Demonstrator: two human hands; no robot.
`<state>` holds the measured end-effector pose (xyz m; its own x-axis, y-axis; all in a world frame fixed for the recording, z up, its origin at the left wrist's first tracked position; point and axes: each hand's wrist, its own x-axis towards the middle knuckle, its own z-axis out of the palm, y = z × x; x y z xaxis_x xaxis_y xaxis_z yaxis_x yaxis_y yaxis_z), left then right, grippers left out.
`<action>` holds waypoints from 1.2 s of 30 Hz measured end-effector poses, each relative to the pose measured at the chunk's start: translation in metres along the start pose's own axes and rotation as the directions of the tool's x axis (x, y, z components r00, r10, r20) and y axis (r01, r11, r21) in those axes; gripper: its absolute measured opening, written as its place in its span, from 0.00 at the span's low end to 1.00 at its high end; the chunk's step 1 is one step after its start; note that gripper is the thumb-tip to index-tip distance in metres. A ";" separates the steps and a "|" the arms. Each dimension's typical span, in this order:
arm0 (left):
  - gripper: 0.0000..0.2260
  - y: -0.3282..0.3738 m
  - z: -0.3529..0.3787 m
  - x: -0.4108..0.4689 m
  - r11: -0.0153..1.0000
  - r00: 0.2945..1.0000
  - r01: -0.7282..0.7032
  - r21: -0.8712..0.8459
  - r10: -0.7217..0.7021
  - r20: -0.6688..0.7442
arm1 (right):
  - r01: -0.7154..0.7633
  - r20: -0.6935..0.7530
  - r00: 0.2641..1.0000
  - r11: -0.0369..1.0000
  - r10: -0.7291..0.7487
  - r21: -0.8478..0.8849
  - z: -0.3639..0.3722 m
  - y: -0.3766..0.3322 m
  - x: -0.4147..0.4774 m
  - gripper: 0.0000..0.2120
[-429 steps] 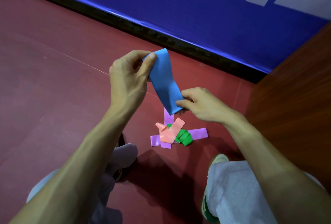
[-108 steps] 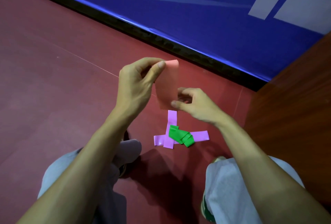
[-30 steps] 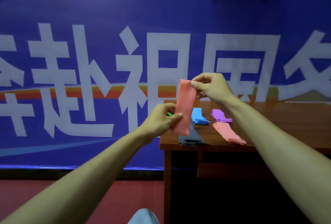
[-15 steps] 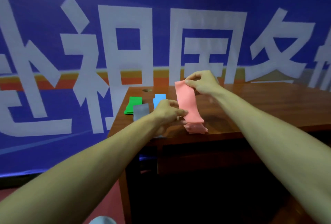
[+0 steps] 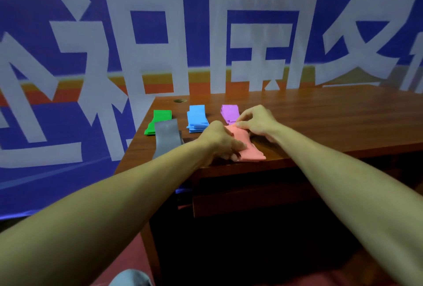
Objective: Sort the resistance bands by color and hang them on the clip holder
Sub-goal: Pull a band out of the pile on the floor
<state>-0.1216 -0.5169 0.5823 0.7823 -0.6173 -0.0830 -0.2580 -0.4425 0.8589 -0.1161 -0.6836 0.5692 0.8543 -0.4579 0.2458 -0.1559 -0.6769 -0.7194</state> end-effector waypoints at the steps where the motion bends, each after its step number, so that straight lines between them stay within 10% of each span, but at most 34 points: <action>1: 0.11 0.003 0.002 0.000 0.995 0.999 -0.025 0.099 0.027 -0.019 | 0.021 -0.012 1.000 0.999 -0.022 -0.027 0.001 0.000 -0.004 0.04; 7: 0.12 0.015 0.010 -0.005 0.863 0.981 -0.107 0.494 0.174 -0.091 | 0.121 -0.005 0.992 0.978 -0.124 -0.167 0.009 -0.005 -0.011 0.06; 12: 0.22 0.011 0.003 -0.011 0.828 0.980 -0.113 0.549 0.184 -0.076 | 0.136 -0.034 0.988 0.958 -0.149 -0.253 0.011 -0.013 -0.015 0.06; 21: 0.10 0.008 -0.055 -0.048 0.850 0.941 -0.173 0.497 0.292 -0.172 | 0.161 -0.072 0.976 0.899 -0.207 -0.408 -0.009 -0.051 -0.035 0.08; 36: 0.06 -0.132 -0.276 -0.207 0.910 0.906 0.107 0.400 0.076 -0.416 | 0.648 0.435 0.750 0.688 -0.499 -0.327 0.144 -0.273 -0.108 0.08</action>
<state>-0.0927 -0.1512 0.6257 0.9252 -0.3223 0.2005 -0.3777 -0.7292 0.5707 -0.0949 -0.3665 0.6455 0.9339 0.2450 0.2603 0.2840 -0.9508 -0.1237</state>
